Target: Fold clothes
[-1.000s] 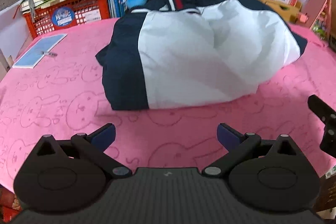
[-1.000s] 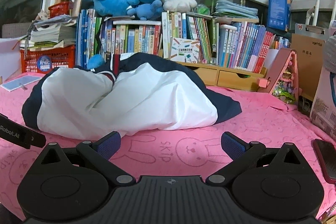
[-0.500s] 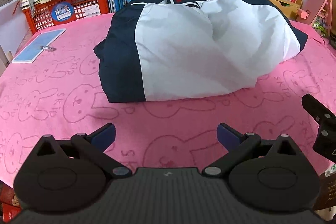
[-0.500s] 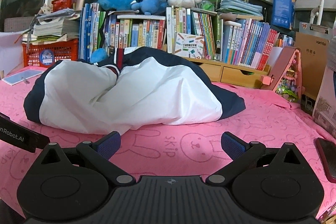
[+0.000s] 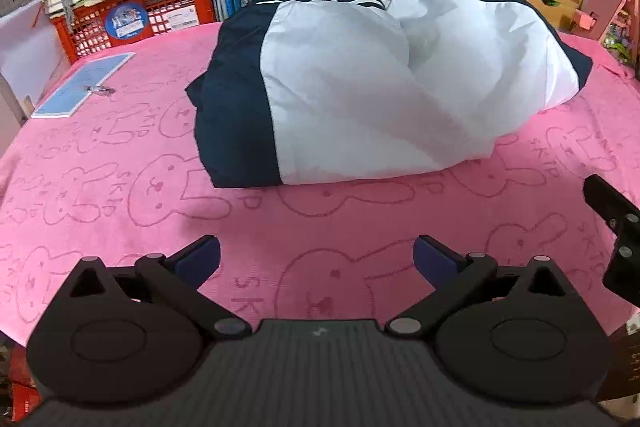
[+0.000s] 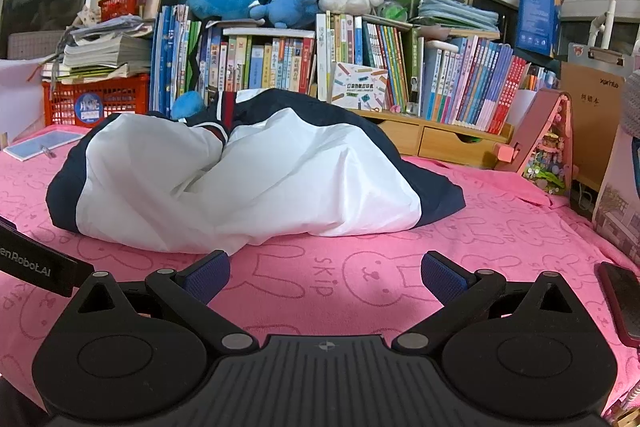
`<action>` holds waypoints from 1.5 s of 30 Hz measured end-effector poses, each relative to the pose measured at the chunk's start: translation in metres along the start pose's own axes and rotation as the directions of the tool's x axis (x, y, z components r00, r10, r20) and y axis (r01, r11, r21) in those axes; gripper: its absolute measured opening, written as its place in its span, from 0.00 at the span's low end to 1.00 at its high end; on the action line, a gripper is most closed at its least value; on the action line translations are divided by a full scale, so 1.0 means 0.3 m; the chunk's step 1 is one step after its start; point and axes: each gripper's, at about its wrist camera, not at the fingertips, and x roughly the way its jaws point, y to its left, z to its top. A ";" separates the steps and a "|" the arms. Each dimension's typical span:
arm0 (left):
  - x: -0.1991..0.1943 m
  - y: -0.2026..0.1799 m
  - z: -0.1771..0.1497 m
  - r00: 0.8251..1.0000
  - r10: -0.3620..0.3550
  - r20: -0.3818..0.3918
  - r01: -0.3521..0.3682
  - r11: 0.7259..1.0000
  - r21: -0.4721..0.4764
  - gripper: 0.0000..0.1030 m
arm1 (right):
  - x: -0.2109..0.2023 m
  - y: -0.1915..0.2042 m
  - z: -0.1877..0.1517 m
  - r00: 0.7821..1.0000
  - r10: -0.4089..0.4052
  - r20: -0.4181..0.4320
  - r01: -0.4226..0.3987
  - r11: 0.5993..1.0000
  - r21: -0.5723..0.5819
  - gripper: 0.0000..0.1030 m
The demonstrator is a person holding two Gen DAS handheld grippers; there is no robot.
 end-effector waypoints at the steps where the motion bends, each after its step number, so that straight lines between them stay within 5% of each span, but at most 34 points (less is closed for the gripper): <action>1: -0.001 -0.001 -0.001 1.000 0.007 0.001 -0.007 1.000 0.003 1.00 | -0.001 0.001 -0.001 1.000 0.000 0.000 0.000 1.000 0.000 1.00; 45: 0.004 0.006 -0.008 1.000 0.010 -0.017 -0.010 1.000 0.004 1.00 | 0.010 0.024 -0.011 1.000 -0.003 -0.023 0.002 0.999 -0.035 1.00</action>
